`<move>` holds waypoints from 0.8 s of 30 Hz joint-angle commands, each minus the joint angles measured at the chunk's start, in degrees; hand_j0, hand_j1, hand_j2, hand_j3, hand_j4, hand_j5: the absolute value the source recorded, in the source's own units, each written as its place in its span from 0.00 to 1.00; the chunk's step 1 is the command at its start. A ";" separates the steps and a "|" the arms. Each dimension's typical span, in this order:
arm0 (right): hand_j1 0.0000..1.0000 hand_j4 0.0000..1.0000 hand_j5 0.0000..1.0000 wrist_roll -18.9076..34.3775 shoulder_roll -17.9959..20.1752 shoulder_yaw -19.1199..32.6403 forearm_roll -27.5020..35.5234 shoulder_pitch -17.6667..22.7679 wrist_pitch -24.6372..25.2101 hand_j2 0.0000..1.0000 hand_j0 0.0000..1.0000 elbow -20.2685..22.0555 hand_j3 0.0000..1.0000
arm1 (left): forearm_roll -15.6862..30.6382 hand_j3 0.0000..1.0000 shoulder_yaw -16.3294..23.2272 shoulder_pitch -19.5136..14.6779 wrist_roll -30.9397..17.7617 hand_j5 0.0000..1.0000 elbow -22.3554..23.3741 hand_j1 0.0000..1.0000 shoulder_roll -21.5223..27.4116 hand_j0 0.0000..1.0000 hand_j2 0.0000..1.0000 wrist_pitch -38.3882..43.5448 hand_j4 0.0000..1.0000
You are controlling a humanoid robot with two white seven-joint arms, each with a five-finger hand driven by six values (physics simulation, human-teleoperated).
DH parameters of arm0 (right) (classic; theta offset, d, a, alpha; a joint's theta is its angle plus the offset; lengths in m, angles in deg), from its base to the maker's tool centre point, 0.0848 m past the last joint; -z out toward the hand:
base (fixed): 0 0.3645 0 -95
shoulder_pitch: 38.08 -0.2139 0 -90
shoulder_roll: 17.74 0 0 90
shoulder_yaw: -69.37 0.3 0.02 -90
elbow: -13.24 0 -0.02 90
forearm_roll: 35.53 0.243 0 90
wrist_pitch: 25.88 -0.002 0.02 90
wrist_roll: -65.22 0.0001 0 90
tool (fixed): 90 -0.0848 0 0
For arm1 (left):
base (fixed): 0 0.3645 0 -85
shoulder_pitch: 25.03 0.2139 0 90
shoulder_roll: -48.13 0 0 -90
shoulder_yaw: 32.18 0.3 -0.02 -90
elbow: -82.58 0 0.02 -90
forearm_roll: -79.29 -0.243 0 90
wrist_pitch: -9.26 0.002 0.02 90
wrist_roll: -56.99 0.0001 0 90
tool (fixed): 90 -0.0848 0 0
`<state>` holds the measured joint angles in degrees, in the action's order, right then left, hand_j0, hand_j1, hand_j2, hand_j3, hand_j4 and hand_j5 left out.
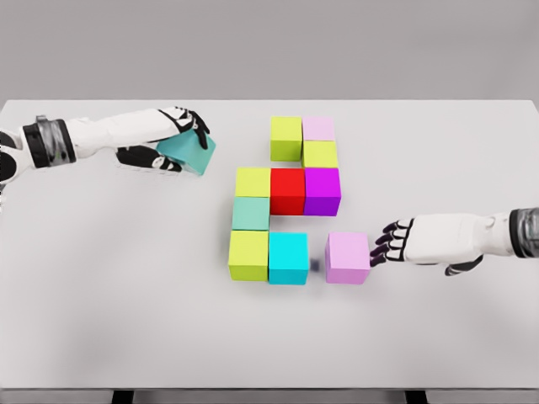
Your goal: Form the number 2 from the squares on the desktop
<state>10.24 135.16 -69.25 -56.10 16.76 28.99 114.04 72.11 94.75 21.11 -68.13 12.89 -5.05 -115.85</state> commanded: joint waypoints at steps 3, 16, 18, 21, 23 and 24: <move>1.00 1.00 1.00 -0.02 -0.50 -0.16 0.27 0.00 0.13 1.00 1.00 0.10 1.00 | -2.92 0.23 0.34 -0.97 0.12 0.23 7.20 0.23 -4.91 0.23 0.23 0.11 0.23; 1.00 1.00 1.00 -0.02 0.29 -0.25 0.27 -1.14 0.13 1.00 1.00 0.01 1.00 | -6.09 0.23 0.52 -8.35 0.12 0.23 22.41 0.23 -17.13 0.23 0.23 2.59 0.23; 1.00 1.00 1.00 -0.02 0.55 -0.16 0.27 -1.32 0.13 1.00 1.00 -0.08 1.00 | -6.17 0.23 0.52 -9.93 0.12 0.23 25.48 0.23 -18.98 0.23 0.23 3.03 0.23; 1.00 1.00 1.00 -0.02 -0.59 -0.07 0.27 -1.41 0.13 1.00 1.00 -0.08 1.00 | -6.09 0.23 0.43 -11.69 0.12 0.23 29.52 0.23 -20.73 0.23 0.23 3.12 0.23; 1.00 1.00 1.00 -0.02 -1.56 -0.07 0.18 -1.41 0.13 1.00 1.00 -0.08 1.00 | -6.09 0.23 0.43 -12.04 0.12 0.23 31.28 0.23 -21.79 0.23 0.23 3.21 0.23; 1.00 1.00 1.00 -0.02 -1.65 -0.07 0.18 -1.41 0.13 1.00 1.00 -0.08 1.00 | -6.09 0.23 0.34 -12.13 0.12 0.23 31.64 0.23 -22.41 0.23 0.23 4.17 0.23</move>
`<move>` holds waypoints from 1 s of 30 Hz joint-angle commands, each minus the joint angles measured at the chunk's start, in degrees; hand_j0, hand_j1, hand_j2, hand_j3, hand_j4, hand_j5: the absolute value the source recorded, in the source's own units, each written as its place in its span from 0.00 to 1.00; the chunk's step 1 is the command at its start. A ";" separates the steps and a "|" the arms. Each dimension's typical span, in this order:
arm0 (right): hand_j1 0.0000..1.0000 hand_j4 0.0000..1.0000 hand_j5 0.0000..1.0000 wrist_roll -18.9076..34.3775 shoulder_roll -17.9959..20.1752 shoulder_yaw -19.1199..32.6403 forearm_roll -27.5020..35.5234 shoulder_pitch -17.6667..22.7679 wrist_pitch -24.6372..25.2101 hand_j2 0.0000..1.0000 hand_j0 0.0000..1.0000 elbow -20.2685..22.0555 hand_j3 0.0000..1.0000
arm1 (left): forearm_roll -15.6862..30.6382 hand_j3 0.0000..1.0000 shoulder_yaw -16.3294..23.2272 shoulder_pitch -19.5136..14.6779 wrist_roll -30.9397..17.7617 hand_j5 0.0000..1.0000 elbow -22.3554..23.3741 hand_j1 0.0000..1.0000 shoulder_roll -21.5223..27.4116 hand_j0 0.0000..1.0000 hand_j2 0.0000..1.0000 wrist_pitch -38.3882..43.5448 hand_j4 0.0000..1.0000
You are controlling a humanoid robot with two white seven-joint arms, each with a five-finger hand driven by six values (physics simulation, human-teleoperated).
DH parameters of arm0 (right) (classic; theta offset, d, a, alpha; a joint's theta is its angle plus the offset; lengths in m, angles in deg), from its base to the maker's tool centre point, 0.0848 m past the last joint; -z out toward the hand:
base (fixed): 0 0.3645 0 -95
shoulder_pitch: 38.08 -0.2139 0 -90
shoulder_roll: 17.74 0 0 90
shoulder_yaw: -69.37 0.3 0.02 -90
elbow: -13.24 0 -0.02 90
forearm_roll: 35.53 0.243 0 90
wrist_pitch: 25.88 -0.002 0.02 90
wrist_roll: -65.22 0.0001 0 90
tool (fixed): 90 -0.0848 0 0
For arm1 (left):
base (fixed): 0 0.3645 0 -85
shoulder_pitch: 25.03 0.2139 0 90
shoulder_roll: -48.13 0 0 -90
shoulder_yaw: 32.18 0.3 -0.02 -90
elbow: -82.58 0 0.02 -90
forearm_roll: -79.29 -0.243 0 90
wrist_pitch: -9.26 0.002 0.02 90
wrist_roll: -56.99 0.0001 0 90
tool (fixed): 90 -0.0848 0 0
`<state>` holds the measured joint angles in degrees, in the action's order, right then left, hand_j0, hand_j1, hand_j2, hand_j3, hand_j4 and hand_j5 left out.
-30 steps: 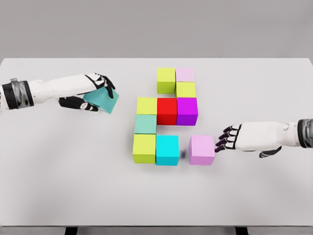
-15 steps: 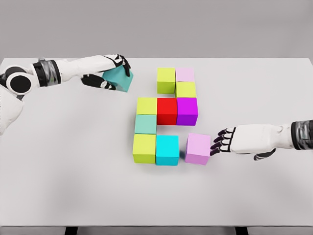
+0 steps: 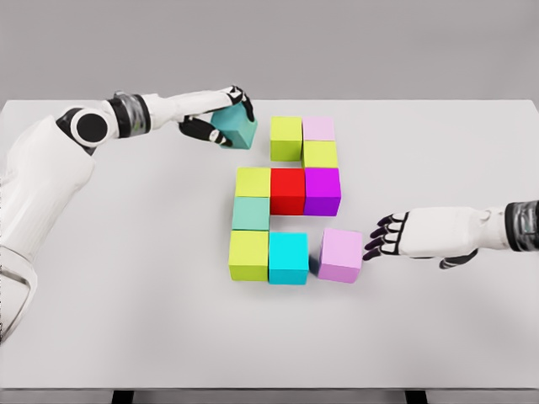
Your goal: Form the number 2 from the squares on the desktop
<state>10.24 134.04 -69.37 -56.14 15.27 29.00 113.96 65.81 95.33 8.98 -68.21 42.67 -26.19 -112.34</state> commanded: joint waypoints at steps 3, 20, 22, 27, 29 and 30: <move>1.00 1.00 1.00 -0.02 -1.40 0.05 0.22 -0.79 0.13 1.00 1.00 0.00 1.00 | 0.12 0.23 -0.15 -0.44 0.20 0.23 3.08 0.23 -2.15 0.23 0.23 2.60 0.23; 1.00 1.00 1.00 -0.02 -1.31 0.13 0.13 -2.55 0.13 1.00 1.00 -1.93 1.00 | -1.55 0.24 -0.24 -3.60 0.20 0.24 10.11 0.24 -5.93 0.24 0.24 4.09 0.24; 1.00 1.00 1.00 -0.02 -1.58 0.13 -0.04 -2.64 0.13 1.00 1.00 -2.28 1.00 | -1.55 0.24 -0.24 -3.60 0.20 0.24 10.11 0.24 -5.93 0.24 0.24 4.09 0.24; 1.00 1.00 1.00 -0.02 -3.33 0.13 -1.18 -3.16 0.13 1.00 1.00 -3.07 1.00 | -1.46 0.24 -0.33 -3.60 0.20 0.24 9.94 0.24 -6.28 0.24 0.24 3.92 0.24; 1.00 1.00 1.00 -0.02 -3.86 0.13 -1.18 -3.34 0.13 1.00 1.00 -3.34 1.00 | -1.46 0.24 -0.24 -3.60 0.20 0.24 9.94 0.24 -6.28 0.24 0.24 3.83 0.24; 1.00 1.00 1.00 -0.02 -3.95 0.13 -1.27 -3.52 0.13 1.00 1.00 -3.34 1.00 | -1.46 0.24 -0.24 -3.60 0.20 0.24 9.94 0.24 -6.28 0.24 0.24 3.83 0.24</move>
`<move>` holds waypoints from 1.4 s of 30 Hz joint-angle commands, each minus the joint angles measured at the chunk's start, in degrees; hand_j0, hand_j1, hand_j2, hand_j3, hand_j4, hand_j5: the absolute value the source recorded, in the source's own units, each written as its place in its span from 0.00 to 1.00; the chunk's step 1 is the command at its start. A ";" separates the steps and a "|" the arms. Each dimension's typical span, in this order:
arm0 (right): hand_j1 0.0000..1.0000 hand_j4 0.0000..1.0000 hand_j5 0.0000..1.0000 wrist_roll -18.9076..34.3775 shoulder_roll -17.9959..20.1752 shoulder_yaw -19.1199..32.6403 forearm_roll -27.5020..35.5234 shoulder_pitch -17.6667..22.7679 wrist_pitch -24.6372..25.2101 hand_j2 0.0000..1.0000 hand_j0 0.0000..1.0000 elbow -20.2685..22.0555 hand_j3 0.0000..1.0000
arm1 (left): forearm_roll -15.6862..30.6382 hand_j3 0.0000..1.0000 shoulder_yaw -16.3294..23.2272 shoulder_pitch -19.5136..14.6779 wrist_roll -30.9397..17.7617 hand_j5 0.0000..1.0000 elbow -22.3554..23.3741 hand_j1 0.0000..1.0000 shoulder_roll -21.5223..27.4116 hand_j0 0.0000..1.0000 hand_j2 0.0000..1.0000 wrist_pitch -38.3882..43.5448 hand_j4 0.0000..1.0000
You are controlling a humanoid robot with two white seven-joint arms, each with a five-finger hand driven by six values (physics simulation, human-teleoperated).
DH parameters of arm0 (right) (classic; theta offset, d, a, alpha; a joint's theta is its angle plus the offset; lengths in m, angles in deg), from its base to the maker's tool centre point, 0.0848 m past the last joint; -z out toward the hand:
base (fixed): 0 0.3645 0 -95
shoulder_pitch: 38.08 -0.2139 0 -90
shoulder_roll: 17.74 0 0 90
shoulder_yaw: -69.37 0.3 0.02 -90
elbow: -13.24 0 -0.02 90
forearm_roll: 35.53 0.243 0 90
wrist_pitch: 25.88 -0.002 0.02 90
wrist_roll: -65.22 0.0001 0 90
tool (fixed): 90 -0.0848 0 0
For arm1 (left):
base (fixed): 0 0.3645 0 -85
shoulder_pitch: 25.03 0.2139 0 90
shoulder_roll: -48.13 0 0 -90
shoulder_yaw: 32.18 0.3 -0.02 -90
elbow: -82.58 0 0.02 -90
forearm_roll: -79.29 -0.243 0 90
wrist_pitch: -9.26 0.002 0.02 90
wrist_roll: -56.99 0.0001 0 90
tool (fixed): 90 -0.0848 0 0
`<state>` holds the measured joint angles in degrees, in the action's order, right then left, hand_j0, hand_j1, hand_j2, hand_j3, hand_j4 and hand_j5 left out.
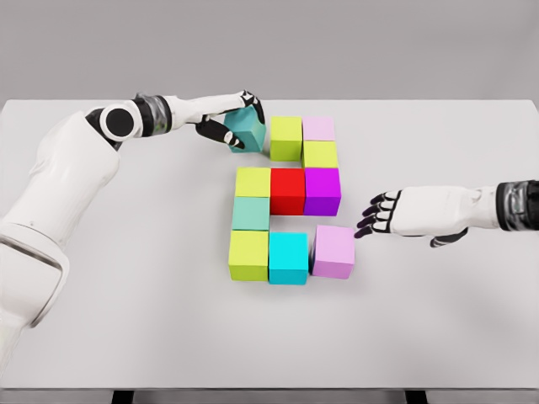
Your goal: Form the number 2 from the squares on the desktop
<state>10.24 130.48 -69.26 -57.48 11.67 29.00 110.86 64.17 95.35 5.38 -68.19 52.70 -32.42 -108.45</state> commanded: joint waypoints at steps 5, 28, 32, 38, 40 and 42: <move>1.00 1.00 1.00 -0.02 -0.39 0.03 -0.02 0.00 0.13 1.00 1.00 0.55 1.00 | 0.27 0.25 -0.26 0.00 0.18 0.25 -0.09 0.25 0.05 0.25 0.25 -0.41 0.25; 1.00 1.00 1.00 -0.02 -0.48 -0.24 0.07 0.00 0.13 1.00 1.00 3.10 1.00 | 0.53 0.40 -0.87 0.09 0.18 0.40 -0.09 0.40 0.13 0.40 0.40 -0.06 0.40; 1.00 1.00 1.00 -0.02 -0.48 -0.68 0.07 0.00 0.13 1.00 1.00 3.10 1.00 | 0.53 0.41 -0.79 0.18 0.18 0.41 -0.09 0.41 0.13 0.41 0.41 -0.06 0.41; 1.00 1.00 1.00 -0.02 -0.66 -0.94 0.07 -0.09 0.13 1.00 1.00 3.10 1.00 | 0.71 0.40 -0.87 0.26 0.18 0.40 -0.09 0.40 0.05 0.40 0.40 0.03 0.40; 1.00 1.00 1.00 -0.02 -0.66 -0.94 0.07 -0.18 0.13 1.00 1.00 3.10 1.00 | 0.71 0.44 -0.87 0.26 0.18 0.44 -0.09 0.44 0.05 0.44 0.44 0.03 0.44; 1.00 1.00 1.00 -0.02 -0.66 -0.94 0.07 -0.26 0.13 1.00 1.00 3.10 1.00 | 0.71 0.51 -0.87 0.26 0.18 0.51 -0.18 0.51 0.05 0.51 0.51 0.03 0.51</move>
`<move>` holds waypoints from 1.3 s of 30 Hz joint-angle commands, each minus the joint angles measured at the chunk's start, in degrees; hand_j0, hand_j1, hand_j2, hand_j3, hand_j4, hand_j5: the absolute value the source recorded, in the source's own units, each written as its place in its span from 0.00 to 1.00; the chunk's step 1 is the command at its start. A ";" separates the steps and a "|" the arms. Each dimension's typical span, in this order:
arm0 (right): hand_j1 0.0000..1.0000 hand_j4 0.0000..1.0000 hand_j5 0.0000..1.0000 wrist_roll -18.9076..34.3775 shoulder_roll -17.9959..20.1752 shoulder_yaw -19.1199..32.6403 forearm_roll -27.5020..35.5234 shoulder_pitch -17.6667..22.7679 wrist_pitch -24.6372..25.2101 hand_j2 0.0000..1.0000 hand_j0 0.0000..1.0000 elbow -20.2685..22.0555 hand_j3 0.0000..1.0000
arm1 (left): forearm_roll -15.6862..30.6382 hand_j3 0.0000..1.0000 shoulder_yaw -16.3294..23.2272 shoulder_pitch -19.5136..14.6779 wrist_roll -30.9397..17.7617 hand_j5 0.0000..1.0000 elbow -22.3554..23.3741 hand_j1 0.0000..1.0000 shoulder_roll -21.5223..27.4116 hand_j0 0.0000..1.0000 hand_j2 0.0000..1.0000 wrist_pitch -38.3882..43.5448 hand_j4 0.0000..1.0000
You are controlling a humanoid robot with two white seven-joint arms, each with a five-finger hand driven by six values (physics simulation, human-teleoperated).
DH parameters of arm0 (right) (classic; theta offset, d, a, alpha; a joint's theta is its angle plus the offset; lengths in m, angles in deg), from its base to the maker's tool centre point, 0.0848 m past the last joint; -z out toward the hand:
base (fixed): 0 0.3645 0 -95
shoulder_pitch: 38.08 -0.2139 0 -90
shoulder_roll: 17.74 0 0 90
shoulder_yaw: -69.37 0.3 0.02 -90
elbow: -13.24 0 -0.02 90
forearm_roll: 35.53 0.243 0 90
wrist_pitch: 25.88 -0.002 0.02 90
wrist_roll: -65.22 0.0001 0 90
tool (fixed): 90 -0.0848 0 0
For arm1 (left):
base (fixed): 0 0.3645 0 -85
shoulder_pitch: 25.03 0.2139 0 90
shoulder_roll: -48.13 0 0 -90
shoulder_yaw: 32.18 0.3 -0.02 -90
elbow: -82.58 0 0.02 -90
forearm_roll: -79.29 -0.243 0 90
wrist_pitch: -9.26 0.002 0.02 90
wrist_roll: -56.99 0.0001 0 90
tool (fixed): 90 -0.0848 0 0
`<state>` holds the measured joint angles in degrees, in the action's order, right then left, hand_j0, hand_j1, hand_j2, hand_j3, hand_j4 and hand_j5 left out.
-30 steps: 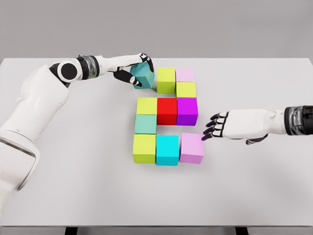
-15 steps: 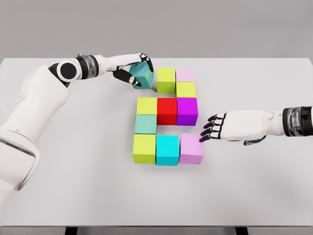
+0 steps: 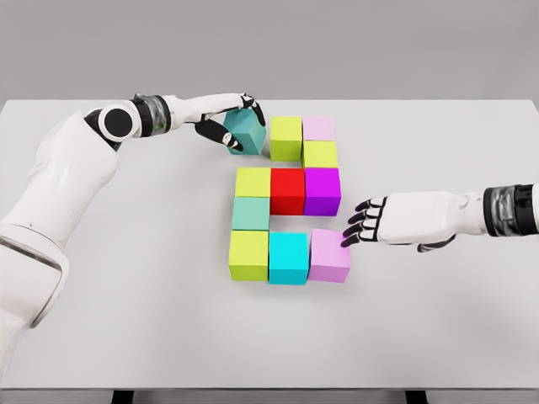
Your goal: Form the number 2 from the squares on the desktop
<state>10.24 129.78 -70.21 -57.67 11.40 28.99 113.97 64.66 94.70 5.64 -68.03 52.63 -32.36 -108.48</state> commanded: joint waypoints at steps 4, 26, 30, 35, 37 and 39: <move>1.00 1.00 1.00 -0.02 0.13 0.27 0.69 -0.26 0.13 1.00 1.00 -0.70 1.00 | 0.21 0.59 -0.23 0.09 0.02 0.59 0.06 0.59 -0.02 0.59 0.59 0.14 0.59; 1.00 1.00 1.00 -0.02 0.04 -0.52 0.69 -1.41 0.13 1.00 1.00 -3.61 1.00 | 0.13 0.63 -2.08 0.44 2.68 0.63 0.59 0.63 -1.69 0.63 0.63 2.60 0.63; 1.00 1.00 1.00 -0.02 0.48 1.41 5.96 -2.37 0.13 1.00 1.00 -6.50 1.00 | 0.13 0.77 -2.16 0.35 2.68 0.77 0.68 0.77 -1.60 0.77 0.77 2.69 0.77; 1.00 1.00 1.00 -0.02 0.57 9.49 10.01 -2.02 0.13 1.00 1.00 -10.37 1.00 | 0.13 0.81 -2.16 0.35 2.68 0.81 0.68 0.81 -1.60 0.81 0.81 2.69 0.81; 1.00 1.00 1.00 -0.02 0.48 13.28 10.01 -1.32 0.13 1.00 1.00 -11.60 1.00 | 0.13 0.81 -2.16 0.44 2.77 0.81 0.59 0.81 -1.60 0.81 0.81 2.69 0.81; 1.00 1.00 1.00 -0.02 0.13 14.42 10.01 -1.58 0.13 1.00 1.00 -13.80 1.00 | 0.13 0.81 -2.08 0.44 2.77 0.81 0.59 0.81 -1.60 0.81 0.81 2.69 0.81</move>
<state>10.24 130.04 -58.31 -48.31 9.73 28.99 102.02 64.41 92.78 6.08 -65.29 53.29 -33.94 -105.90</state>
